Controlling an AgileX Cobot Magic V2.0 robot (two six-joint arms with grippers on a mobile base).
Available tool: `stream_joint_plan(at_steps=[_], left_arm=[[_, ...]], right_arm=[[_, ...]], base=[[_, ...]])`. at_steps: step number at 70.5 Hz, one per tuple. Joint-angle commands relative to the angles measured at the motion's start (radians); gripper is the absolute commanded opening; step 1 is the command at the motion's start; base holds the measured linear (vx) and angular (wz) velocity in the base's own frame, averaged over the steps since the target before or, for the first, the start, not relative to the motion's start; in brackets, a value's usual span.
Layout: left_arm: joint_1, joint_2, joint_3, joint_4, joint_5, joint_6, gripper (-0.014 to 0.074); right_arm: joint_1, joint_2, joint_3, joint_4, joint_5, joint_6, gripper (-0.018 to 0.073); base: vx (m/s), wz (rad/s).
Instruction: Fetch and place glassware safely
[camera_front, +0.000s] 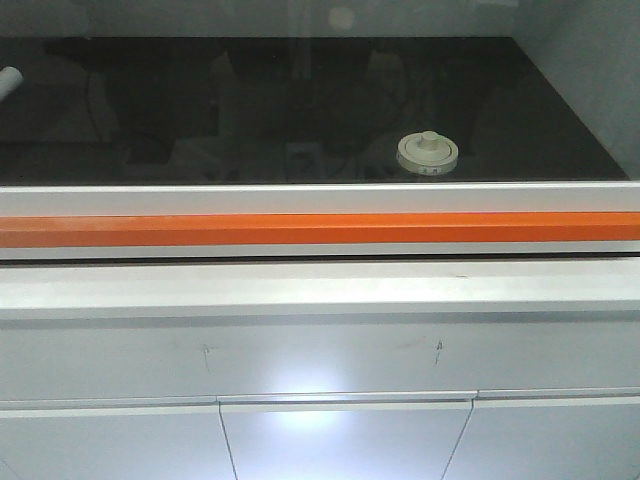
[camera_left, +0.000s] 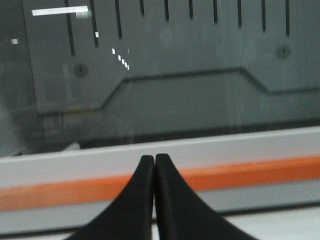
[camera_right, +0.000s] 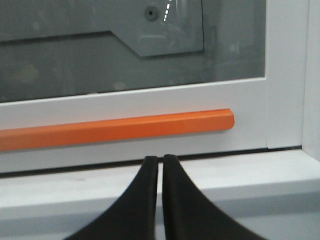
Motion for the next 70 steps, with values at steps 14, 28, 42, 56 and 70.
stream_joint_plan(at_steps=[14,28,42,56,70], left_arm=[[-0.006,0.027,-0.250,-0.009,-0.025,-0.074,-0.0007],[-0.006,0.239,-0.596,-0.009,0.194,-0.062,-0.0007],[-0.006,0.486,-0.768,-0.009,0.216,-0.062,-0.0007],[-0.006,0.632,-0.782,-0.009,0.235,-0.062,-0.0007],[-0.006,0.719,-0.782,-0.009,0.273,-0.066,-0.0007]], right_arm=[[-0.003,0.030,-0.179,-0.004,-0.080,-0.006,-0.0003],[-0.003,0.216,-0.429,-0.004,-0.013,-0.006,-0.0003],[-0.003,0.456,-0.638,-0.005,-0.011,-0.006,-0.0003],[-0.003,0.664,-0.708,-0.005,-0.014,-0.006,-0.0003],[-0.003,0.800,-0.706,-0.009,0.031,-0.006,-0.0003]], base=[[0.00,0.00],[0.00,0.00],[0.00,0.00],[0.00,0.00],[0.00,0.00]])
